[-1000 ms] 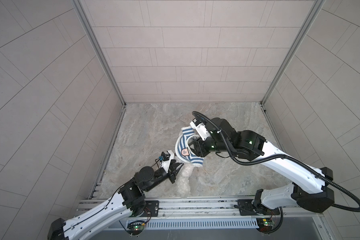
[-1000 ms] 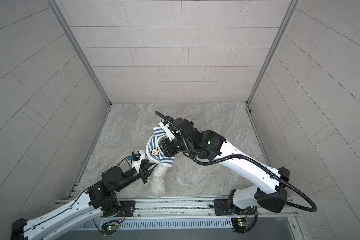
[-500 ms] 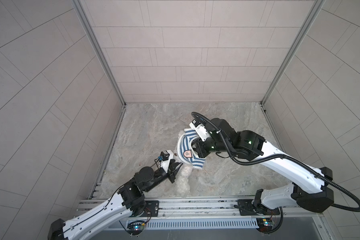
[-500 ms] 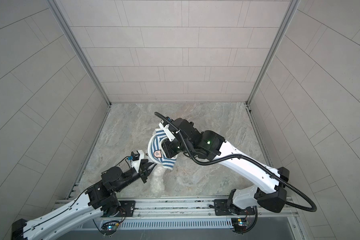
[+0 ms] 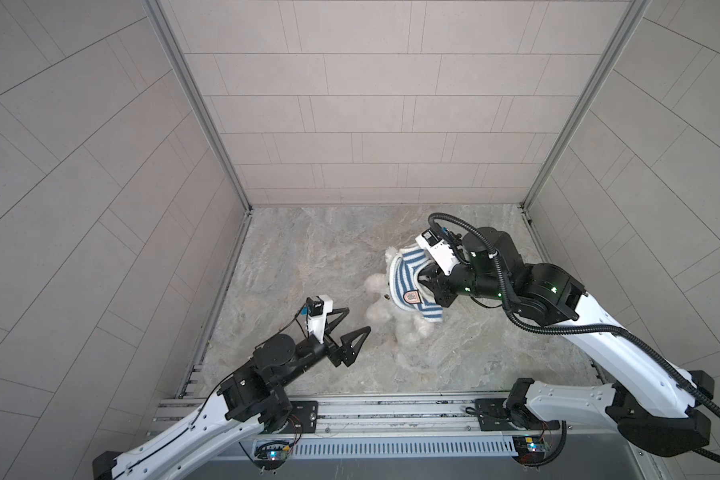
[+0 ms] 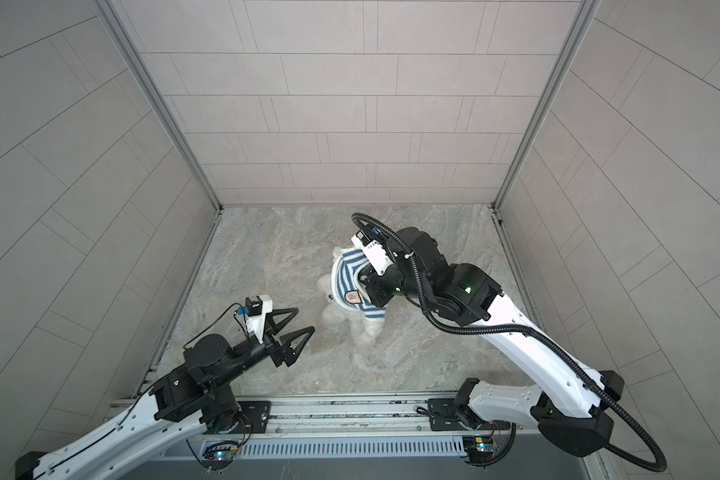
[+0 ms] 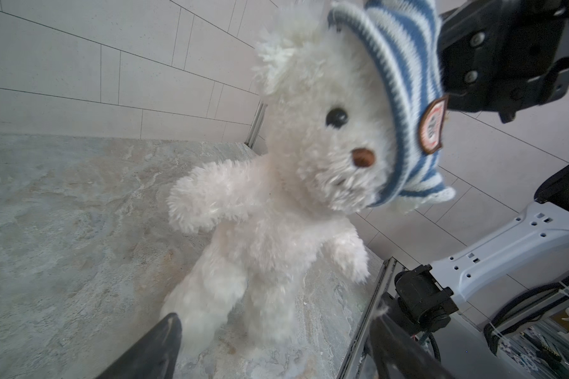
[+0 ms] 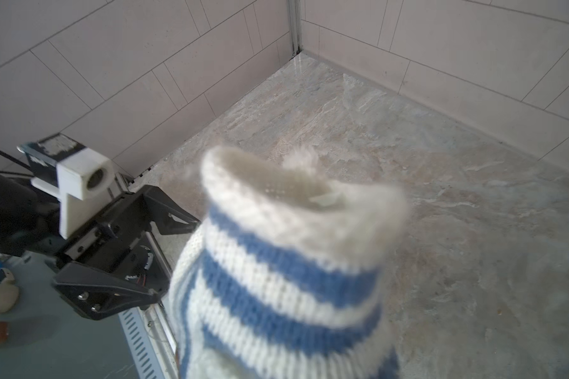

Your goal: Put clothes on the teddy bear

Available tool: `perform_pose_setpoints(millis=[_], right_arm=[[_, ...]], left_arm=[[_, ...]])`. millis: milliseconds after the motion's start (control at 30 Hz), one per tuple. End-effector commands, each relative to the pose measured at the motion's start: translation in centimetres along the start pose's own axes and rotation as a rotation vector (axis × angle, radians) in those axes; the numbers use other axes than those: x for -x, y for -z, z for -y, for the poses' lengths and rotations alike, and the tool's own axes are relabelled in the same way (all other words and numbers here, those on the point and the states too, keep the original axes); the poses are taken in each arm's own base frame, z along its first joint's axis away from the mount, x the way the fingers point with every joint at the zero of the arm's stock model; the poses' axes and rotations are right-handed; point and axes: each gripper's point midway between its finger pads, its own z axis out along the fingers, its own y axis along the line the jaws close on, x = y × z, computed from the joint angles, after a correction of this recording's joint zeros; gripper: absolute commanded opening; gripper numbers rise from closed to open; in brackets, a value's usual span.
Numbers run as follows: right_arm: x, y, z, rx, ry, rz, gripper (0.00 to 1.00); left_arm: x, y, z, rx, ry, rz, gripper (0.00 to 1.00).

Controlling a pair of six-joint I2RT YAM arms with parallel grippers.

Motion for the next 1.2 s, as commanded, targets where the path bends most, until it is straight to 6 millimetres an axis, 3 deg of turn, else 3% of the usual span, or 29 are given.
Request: perform_pose_setpoints(millis=[0, 100, 200, 267, 400, 500, 700, 1167], right_arm=[[0.6, -0.6, 0.8, -0.021, 0.153, 0.024, 0.0], [0.2, -1.4, 0.6, 0.003, 0.244, 0.025, 0.0], [-0.4, -2.0, 0.3, 0.029, 0.323, 0.045, 0.0], [-1.0, -2.4, 0.0, 0.053, 0.382, 0.055, 0.0], [-2.3, -2.9, 0.1, 0.055, 0.477, 0.061, 0.0], [-2.8, -3.1, -0.3, 0.084, 0.526, 0.079, 0.0], [-3.3, -4.2, -0.9, 0.135, 0.534, 0.074, 0.0], [-4.1, -3.4, -1.5, 0.16, 0.534, 0.096, 0.0]], left_arm=[[0.6, 1.0, 0.7, 0.016, 0.046, -0.084, 0.93], [2.3, 0.6, 2.2, 0.005, 0.07, -0.146, 0.86], [4.0, -0.8, 3.7, -0.013, 0.131, -0.181, 0.69], [4.5, -1.9, 3.5, 0.008, 0.2, -0.181, 0.55], [4.5, -3.3, 1.9, 0.035, 0.349, -0.149, 0.41], [4.3, -3.6, 1.2, 0.052, 0.383, -0.142, 0.41], [4.5, -5.0, 2.4, -0.033, 0.421, -0.145, 0.48], [4.4, -6.8, 2.0, -0.012, 0.421, -0.153, 0.34]])
